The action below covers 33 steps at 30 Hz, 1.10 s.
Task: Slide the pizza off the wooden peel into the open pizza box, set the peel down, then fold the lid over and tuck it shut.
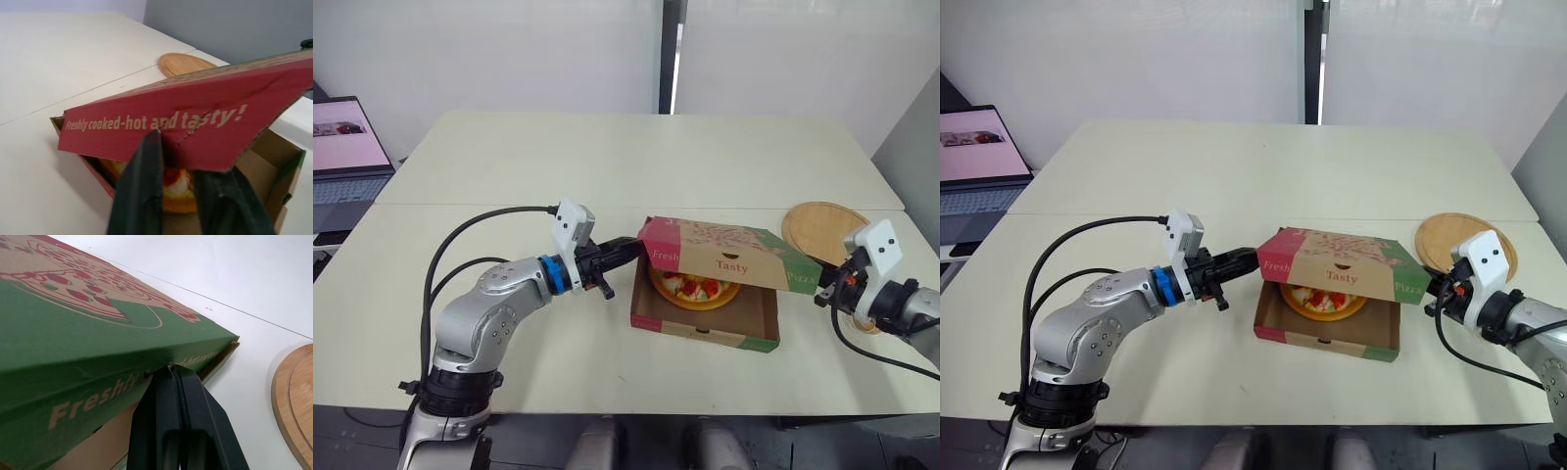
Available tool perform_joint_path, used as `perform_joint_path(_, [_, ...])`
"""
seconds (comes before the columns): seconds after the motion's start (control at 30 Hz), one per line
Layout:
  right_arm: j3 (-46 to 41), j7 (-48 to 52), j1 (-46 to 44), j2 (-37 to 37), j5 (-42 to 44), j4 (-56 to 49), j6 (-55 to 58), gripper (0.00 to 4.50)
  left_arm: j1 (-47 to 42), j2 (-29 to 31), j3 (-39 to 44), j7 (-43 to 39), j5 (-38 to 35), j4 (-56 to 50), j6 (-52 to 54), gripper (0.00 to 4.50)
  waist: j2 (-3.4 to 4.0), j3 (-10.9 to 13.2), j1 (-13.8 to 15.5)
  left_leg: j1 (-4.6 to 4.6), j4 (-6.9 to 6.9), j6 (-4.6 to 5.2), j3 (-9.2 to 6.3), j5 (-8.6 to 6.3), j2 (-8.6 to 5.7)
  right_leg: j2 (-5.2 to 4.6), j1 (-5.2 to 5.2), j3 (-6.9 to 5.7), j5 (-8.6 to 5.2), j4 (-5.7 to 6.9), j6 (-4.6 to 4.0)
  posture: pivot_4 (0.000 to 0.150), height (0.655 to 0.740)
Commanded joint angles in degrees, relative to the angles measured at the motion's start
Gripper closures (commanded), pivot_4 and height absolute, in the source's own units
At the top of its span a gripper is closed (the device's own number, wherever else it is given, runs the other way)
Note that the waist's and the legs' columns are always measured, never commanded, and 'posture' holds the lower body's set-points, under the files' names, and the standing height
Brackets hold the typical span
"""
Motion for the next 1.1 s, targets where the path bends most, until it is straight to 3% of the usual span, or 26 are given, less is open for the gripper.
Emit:
perform_joint_path(0.03, [-0.2,0.6,-0.2,-0.6,0.4,-1.4,-1.2,4.50,-0.9,0.3,-0.5,-0.9,0.8,-0.2,-2.6,2.29,0.00,0.0,0.0,0.00,0.00,0.00,0.00,0.00,0.00,0.00,0.00,0.00,0.00,0.00,0.00,0.150,0.7281])
perform_joint_path(0.2, [-0.3,0.5,-0.2,-0.7,0.1,-1.2,-1.4,4.50,-1.3,0.3,-1.4,-1.3,2.8,0.4,-5.6,0.67,0.00,0.0,-0.1,0.01,0.00,0.00,0.00,0.00,0.00,0.00,0.00,0.00,0.00,0.00,0.00,0.150,0.7281])
perform_joint_path(0.33, [-1.0,0.4,0.6,-0.7,0.3,-1.7,-1.5,4.50,0.5,0.9,-1.6,-1.0,3.1,-2.1,-5.9,0.67,0.00,0.0,-0.1,0.00,0.00,0.00,0.00,0.00,0.00,-0.01,-0.01,0.01,0.00,0.00,0.00,0.150,0.7281])
perform_joint_path(0.43, [-1.0,0.1,1.2,-0.5,0.4,-2.1,-1.6,4.50,1.7,0.6,-1.1,0.2,3.9,-3.2,-7.0,1.30,0.00,0.0,-0.1,0.00,-0.01,0.01,-0.01,-0.01,0.01,-0.01,-0.01,0.00,0.00,0.00,0.00,0.150,0.7281])
perform_joint_path(0.77, [-0.1,-1.5,1.2,1.0,1.2,-3.5,-1.1,4.50,6.7,-0.4,-1.2,5.1,7.0,-7.1,-10.4,4.48,0.00,0.0,-0.1,0.00,-0.02,0.01,-0.01,-0.01,0.01,-0.02,-0.01,0.01,0.00,-0.01,0.00,0.150,0.7281])
perform_joint_path(1.1, [1.0,-4.8,0.5,4.1,3.6,-6.9,0.7,4.50,6.3,-6.3,-1.0,11.2,3.0,-9.2,-4.4,4.48,0.00,0.0,0.1,0.00,-0.01,0.01,-0.04,-0.01,0.00,-0.02,0.02,-0.04,0.00,-0.01,0.00,0.150,0.7281])
